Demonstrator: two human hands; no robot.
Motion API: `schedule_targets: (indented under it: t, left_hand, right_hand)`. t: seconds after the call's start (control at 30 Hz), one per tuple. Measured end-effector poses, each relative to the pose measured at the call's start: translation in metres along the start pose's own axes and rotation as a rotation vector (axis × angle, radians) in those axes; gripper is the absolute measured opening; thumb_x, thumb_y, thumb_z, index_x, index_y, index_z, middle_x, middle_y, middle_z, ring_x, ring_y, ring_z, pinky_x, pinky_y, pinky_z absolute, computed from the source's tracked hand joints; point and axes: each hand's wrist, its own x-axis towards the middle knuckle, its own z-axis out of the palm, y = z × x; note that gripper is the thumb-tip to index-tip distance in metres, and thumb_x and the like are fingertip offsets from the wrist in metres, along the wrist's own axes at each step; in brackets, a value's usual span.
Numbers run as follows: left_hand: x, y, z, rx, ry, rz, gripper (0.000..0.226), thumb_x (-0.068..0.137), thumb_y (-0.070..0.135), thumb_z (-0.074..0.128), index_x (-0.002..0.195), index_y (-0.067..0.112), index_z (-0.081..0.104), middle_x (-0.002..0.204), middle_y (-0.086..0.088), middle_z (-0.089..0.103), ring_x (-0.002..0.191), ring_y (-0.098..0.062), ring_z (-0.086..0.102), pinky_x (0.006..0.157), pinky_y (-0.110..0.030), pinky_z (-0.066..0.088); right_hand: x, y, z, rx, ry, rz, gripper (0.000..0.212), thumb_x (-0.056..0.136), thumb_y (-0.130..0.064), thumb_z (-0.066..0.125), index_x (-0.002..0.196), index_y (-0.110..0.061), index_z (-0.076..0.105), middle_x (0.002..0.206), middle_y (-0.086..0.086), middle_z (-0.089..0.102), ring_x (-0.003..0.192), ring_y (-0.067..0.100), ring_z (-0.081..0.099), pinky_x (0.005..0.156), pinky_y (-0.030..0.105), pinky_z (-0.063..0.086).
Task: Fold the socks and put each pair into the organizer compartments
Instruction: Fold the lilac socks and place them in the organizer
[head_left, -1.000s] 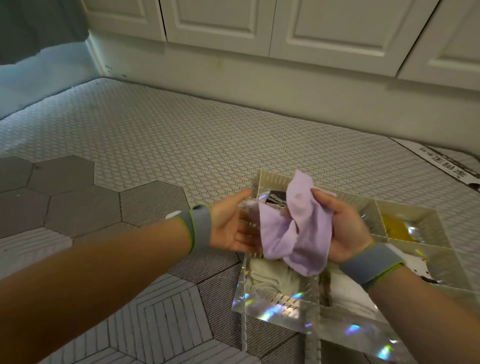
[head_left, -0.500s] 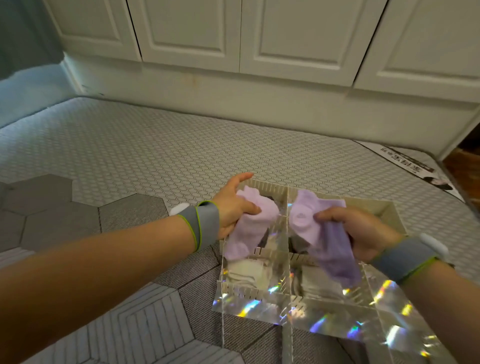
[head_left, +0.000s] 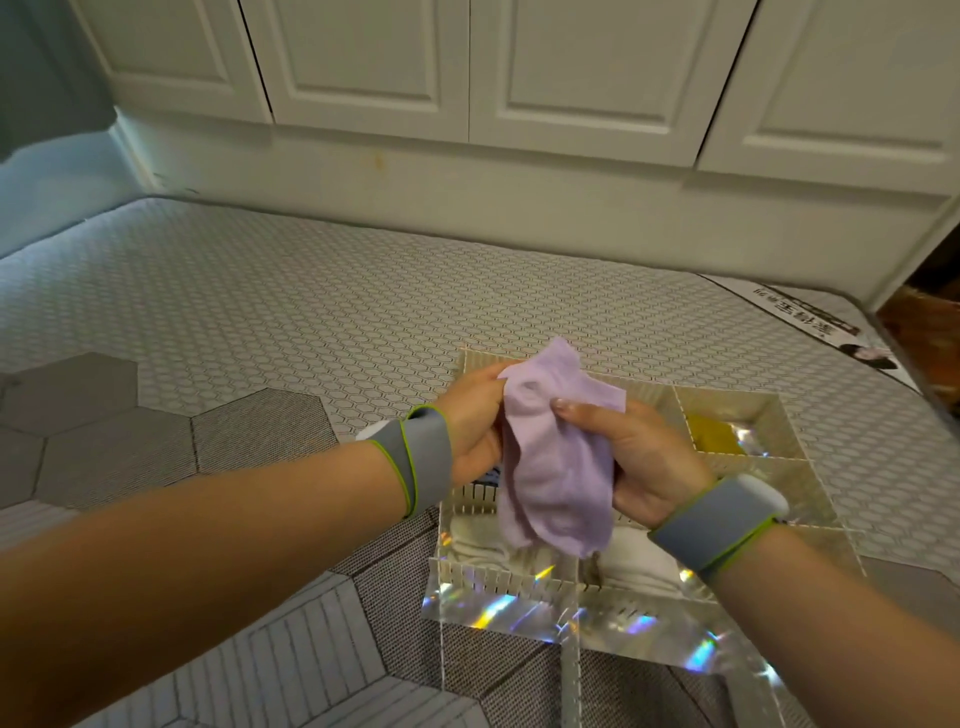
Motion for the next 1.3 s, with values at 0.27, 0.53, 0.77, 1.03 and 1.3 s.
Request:
schedule_targets:
  t: [0.27,0.53,0.77,1.03,1.3]
  left_hand:
    - [0.001,0.002,-0.001,-0.104,0.078,-0.118,0.048,0.092,0.030,0.048,0.131,0.002,0.045,0.122,-0.025,0.054,0.101,-0.031,0.058,0.083,-0.039,0.054]
    - [0.004,-0.001,-0.003,-0.115,0.054,-0.041,0.026,0.094,0.027,0.046,0.104,0.006,0.057,0.102,-0.021,0.063,0.082,-0.027,0.064,0.079,-0.037,0.056]
    - [0.003,-0.002,-0.002,0.088,0.100,0.043,0.030,0.098,0.017,0.038,0.117,0.003,0.056,0.107,-0.022,0.063,0.088,-0.028,0.062,0.095,-0.047,0.047]
    - [-0.005,-0.004,0.001,0.175,0.016,0.075,0.021,0.092,0.015,0.052,0.111,0.008,0.059,0.109,-0.018,0.064,0.099,-0.028,0.063,0.098,-0.043,0.048]
    - [-0.009,0.006,0.005,0.128,0.001,0.106,0.022,0.092,-0.004,0.043,0.104,0.006,0.058,0.099,-0.016,0.063,0.090,-0.027,0.061,0.089,-0.041,0.050]
  right_hand:
    - [0.003,0.005,0.004,0.046,0.009,0.004,0.026,0.078,-0.002,0.063,0.103,0.003,0.065,0.086,0.017,0.073,0.072,0.026,0.071,0.062,0.034,0.059]
    - [0.011,0.012,-0.001,-0.112,0.149,-0.040,0.020,0.081,-0.006,0.066,0.101,-0.007,0.069,0.087,0.009,0.073,0.076,0.021,0.067,0.067,0.029,0.054]
    - [0.010,0.013,-0.003,-0.366,0.288,-0.205,0.010,0.078,-0.011,0.072,0.071,-0.013,0.065,0.058,-0.003,0.064,0.051,0.006,0.054,0.046,0.015,0.041]
    - [0.013,0.016,-0.003,-0.486,0.290,-0.273,0.020,0.076,-0.015,0.075,0.067,-0.010,0.057,0.067,0.010,0.049,0.067,0.015,0.042,0.056,0.026,0.033]
    - [0.018,0.010,-0.021,-0.320,0.096,-0.093,0.092,0.049,-0.038,0.090,0.126,-0.010,0.048,0.114,0.011,0.066,0.103,0.030,0.065,0.090,0.043,0.053]
